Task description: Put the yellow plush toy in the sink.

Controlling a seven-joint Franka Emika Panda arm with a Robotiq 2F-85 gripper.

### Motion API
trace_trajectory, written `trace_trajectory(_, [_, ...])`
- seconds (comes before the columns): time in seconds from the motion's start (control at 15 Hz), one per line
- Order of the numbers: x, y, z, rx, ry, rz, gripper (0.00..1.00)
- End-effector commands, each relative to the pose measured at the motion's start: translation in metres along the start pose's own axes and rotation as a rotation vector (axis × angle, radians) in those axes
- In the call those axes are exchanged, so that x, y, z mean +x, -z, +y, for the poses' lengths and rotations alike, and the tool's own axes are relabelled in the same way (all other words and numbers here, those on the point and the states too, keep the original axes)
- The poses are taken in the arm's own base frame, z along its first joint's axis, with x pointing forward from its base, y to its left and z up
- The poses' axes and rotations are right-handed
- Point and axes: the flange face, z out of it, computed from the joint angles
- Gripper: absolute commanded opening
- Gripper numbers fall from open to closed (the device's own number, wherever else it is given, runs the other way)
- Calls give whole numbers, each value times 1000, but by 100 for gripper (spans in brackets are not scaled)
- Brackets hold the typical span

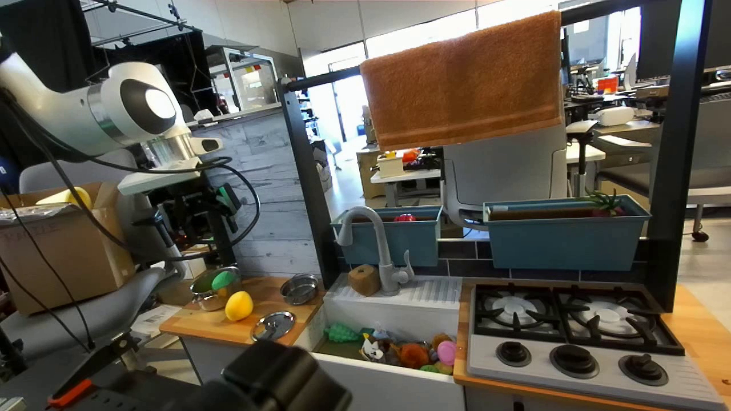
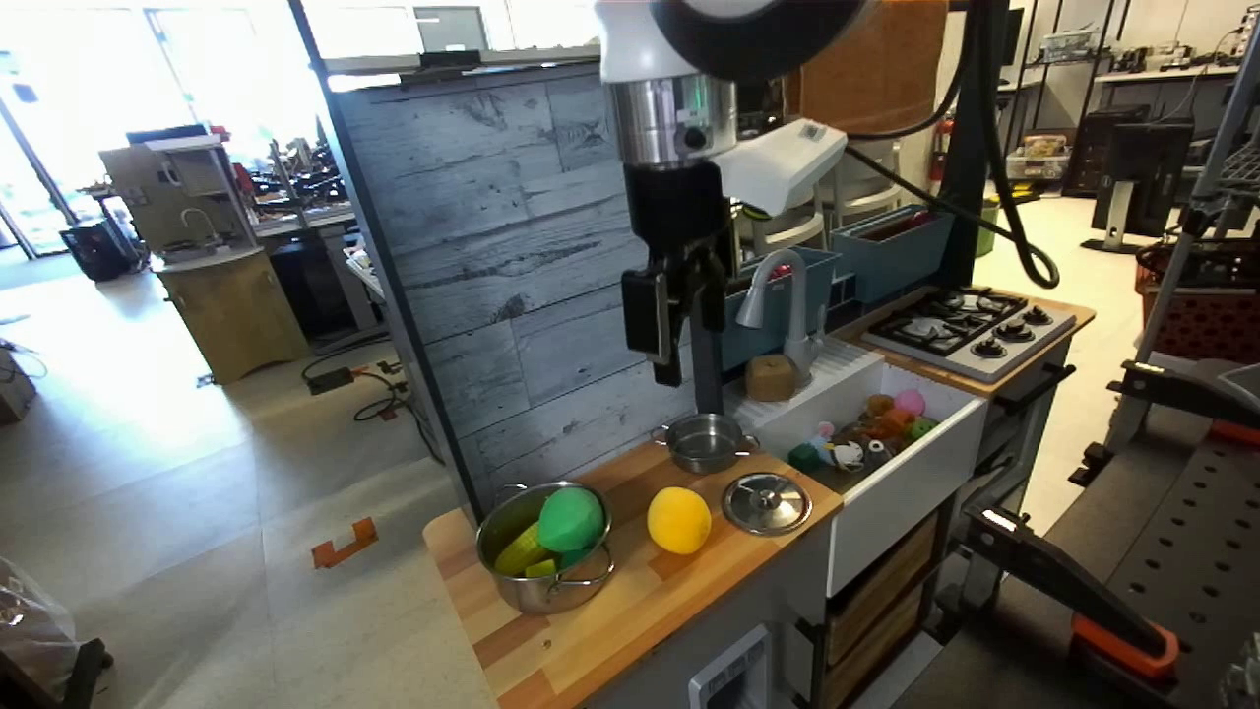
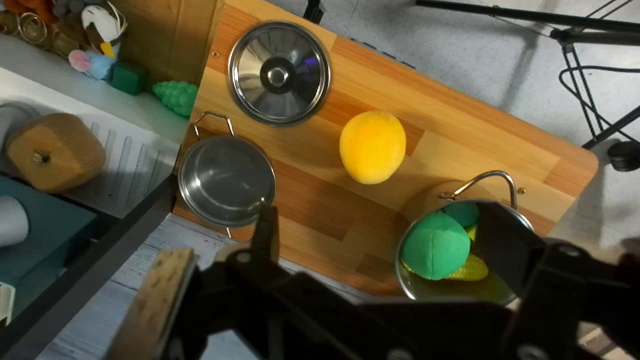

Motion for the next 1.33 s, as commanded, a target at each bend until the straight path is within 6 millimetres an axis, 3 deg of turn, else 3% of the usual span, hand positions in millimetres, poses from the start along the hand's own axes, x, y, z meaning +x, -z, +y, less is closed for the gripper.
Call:
trace_trajectory(0.0, [17, -25, -3, -54, 14, -56, 100])
trace_trajectory(0.33, [24, -50, 3, -133, -6, -151, 100])
trace_trajectory(0.73, [26, -67, 7, -172, 11, -272, 100])
trace_trajectory(0.8, [41, -119, -23, -158, 5, -262, 100])
trace_trajectory(0.93, [44, -141, -36, -138, -11, -225, 100])
trace_trajectory(1.27, [41, -251, -75, -164, -23, -224, 100])
